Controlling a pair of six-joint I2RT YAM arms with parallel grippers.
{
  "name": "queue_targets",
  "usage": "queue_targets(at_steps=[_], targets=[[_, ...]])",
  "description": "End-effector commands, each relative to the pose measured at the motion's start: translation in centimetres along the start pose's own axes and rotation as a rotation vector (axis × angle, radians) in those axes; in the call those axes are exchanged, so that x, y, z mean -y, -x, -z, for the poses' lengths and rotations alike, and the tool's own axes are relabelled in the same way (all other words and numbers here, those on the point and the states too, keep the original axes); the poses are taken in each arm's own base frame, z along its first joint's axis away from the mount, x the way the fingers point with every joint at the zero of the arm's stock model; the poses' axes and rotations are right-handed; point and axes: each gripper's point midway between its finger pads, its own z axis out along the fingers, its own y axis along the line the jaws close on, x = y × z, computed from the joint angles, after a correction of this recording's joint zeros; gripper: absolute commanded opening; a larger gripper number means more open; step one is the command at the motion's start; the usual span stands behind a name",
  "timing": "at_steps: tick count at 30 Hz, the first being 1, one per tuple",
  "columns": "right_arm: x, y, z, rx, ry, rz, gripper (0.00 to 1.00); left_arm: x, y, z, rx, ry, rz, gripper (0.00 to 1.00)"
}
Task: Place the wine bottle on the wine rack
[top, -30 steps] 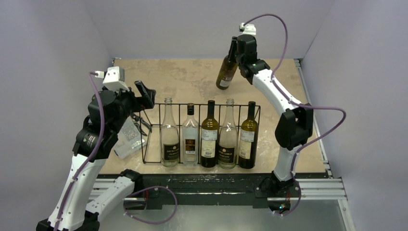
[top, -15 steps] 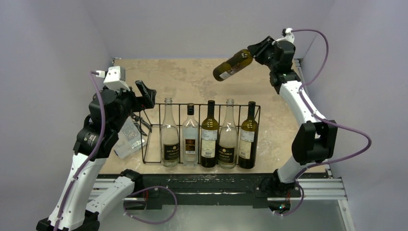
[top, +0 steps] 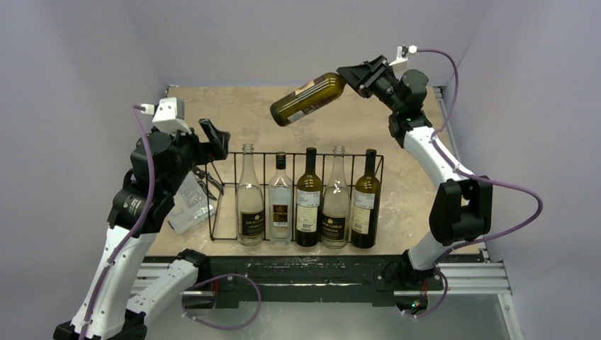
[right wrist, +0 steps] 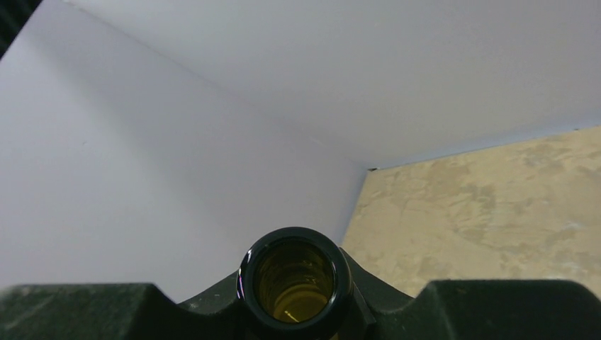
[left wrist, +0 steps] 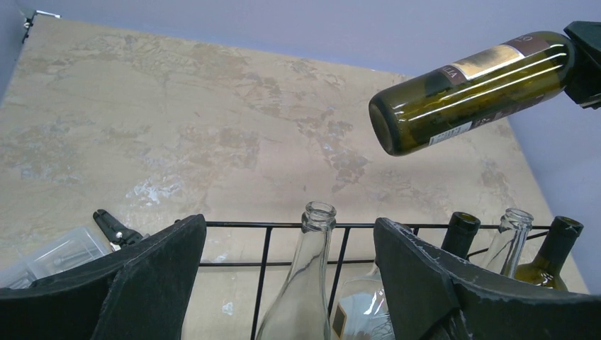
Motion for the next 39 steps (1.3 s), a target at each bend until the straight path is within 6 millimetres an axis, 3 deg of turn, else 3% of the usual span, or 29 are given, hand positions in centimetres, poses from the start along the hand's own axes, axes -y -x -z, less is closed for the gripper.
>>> queue_targets(at_steps=[1,20,39], targets=[[-11.2,1.8,2.6,0.043,0.314,0.014,0.0,0.7,1.3,0.7,0.042,-0.025,0.029,0.88],[-17.9,-7.3,0.1,-0.174,0.489,-0.069,0.0,-0.4,2.9,3.0,0.153,0.0,0.041,0.84],[-18.5,-20.4,-2.4,-0.372,0.422,0.053,0.0,-0.4,3.2,3.4,0.173,-0.002,0.044,0.83]])
